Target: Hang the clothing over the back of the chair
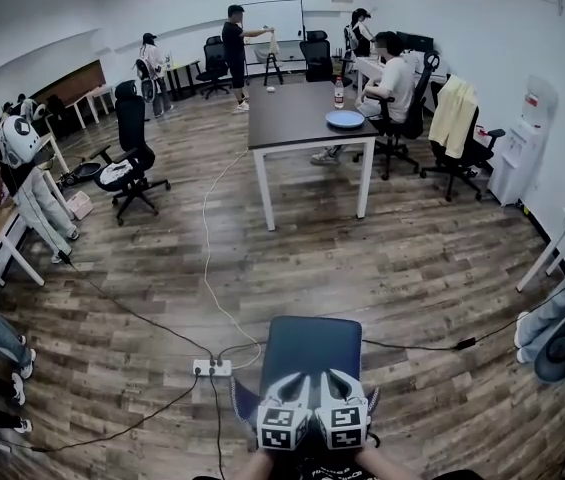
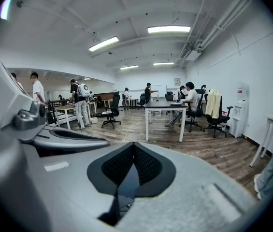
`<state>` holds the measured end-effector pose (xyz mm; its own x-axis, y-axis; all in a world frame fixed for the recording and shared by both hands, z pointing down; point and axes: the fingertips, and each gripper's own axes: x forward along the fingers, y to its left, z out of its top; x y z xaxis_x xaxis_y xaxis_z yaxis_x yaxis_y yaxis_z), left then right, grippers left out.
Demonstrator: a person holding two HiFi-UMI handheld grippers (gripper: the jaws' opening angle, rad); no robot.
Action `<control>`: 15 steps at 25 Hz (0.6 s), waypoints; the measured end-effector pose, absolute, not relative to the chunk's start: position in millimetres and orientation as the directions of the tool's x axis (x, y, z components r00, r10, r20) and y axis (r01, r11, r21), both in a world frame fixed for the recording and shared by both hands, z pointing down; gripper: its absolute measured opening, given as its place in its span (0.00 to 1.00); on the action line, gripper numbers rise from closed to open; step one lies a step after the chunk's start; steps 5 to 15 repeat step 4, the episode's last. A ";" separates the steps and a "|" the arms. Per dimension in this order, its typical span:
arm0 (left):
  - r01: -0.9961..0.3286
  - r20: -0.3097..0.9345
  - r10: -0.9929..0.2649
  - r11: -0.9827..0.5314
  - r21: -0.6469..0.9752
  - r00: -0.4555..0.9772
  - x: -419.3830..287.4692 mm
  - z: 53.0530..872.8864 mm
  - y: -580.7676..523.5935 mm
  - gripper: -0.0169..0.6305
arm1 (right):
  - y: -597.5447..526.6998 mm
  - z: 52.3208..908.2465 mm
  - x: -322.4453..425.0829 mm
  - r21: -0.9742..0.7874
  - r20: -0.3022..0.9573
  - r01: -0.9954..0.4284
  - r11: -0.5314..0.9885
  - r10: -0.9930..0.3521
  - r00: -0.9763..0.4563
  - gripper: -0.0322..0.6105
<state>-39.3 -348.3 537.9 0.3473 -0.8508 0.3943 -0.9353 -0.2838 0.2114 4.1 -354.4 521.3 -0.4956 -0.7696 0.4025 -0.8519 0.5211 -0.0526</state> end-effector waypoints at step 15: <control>-0.937 0.410 -0.846 -0.277 0.213 0.343 -38.0 542.7 -343.9 0.07 | -349.7 523.3 8.5 -0.048 0.421 -0.848 0.529 -0.759 -0.497 0.06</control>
